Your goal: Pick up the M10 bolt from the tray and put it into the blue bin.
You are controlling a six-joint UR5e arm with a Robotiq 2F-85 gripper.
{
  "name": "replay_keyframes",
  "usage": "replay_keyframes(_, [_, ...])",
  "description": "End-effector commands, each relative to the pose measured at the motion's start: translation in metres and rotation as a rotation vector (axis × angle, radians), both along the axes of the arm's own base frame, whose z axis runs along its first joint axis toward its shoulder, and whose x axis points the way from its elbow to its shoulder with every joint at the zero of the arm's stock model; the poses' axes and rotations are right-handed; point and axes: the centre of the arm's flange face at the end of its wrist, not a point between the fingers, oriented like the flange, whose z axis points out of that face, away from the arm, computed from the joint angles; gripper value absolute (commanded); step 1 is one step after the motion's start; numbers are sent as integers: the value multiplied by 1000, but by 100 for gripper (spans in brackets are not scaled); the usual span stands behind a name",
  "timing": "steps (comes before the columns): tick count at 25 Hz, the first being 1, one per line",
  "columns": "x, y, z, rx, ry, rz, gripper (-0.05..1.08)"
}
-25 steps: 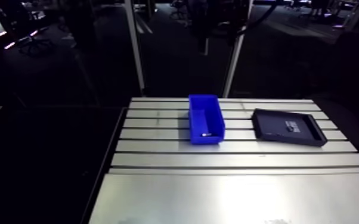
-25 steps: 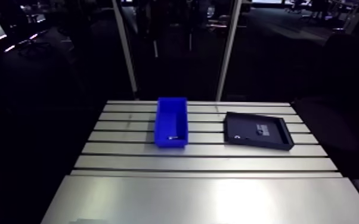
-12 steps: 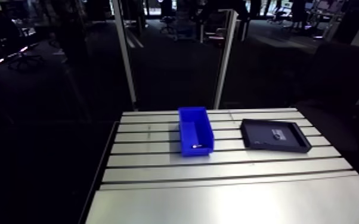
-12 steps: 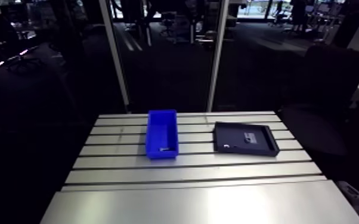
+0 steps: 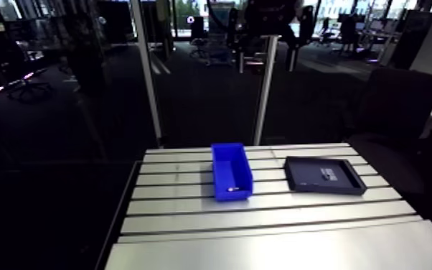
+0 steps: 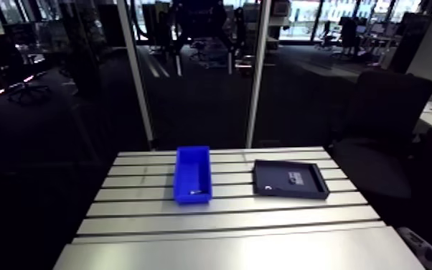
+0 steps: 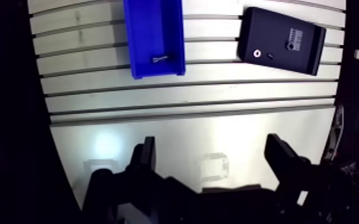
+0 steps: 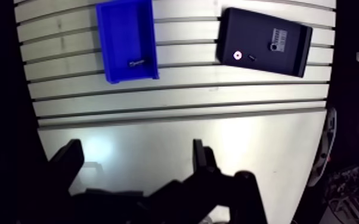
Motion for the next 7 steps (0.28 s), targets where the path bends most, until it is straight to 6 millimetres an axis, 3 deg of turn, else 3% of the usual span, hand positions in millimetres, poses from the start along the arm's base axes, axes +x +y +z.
replay_keyframes(1, [3,14,0,-2,-1,-17,1])
replay_keyframes(7, [2,15,2,-4,6,-19,1])
